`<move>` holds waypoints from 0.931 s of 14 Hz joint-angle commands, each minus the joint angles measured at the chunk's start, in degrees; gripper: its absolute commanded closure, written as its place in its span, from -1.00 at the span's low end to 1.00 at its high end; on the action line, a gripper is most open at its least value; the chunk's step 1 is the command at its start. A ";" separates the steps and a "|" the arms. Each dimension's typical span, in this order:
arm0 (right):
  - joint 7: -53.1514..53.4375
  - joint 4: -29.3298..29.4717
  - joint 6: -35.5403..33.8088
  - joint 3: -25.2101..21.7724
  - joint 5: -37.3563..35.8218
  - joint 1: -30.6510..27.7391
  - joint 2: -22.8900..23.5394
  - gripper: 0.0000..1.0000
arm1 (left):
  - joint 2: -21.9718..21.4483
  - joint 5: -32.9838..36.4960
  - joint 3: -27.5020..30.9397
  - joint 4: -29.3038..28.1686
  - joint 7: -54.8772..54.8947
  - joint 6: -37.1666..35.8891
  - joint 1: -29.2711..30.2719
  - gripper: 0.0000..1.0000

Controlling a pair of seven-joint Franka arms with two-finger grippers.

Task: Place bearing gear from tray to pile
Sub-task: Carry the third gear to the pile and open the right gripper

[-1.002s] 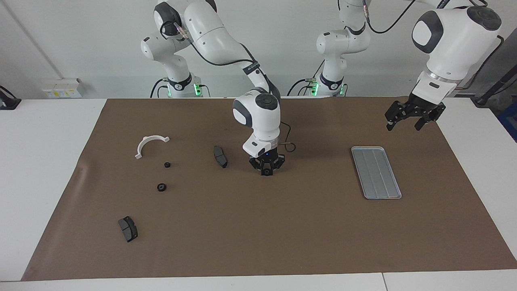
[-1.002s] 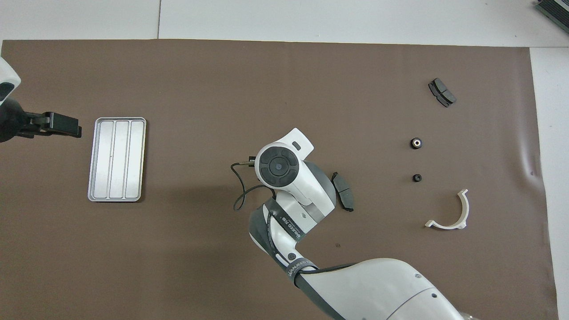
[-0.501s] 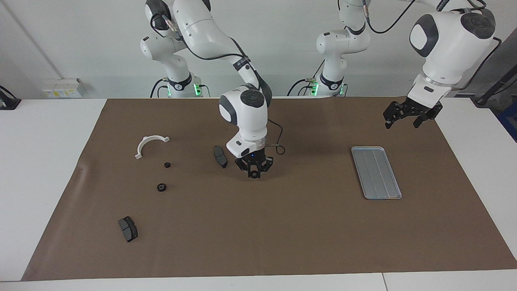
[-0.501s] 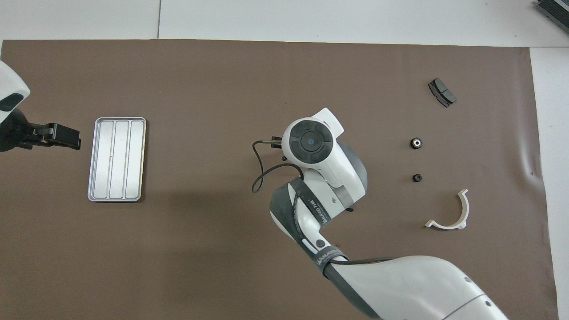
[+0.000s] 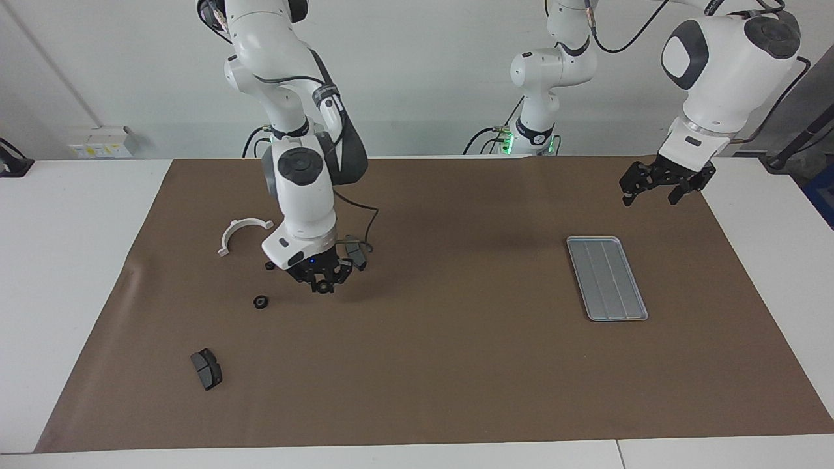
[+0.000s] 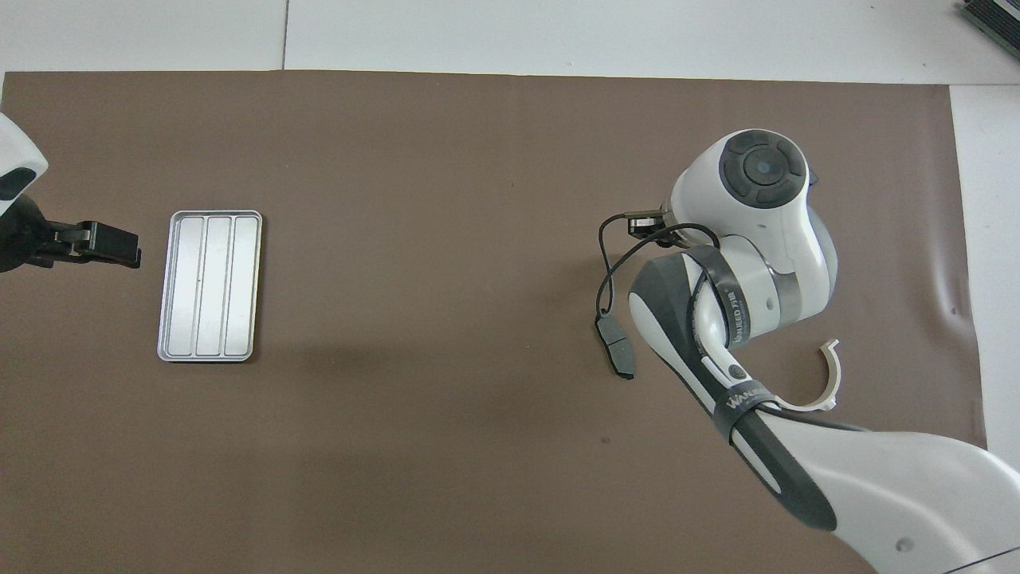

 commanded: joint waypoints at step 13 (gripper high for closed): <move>-6.21 -14.95 13.08 1.05 0.17 -6.33 -2.99 -0.05 | -1.59 1.14 0.37 -1.45 0.24 -0.20 -0.14 -1.00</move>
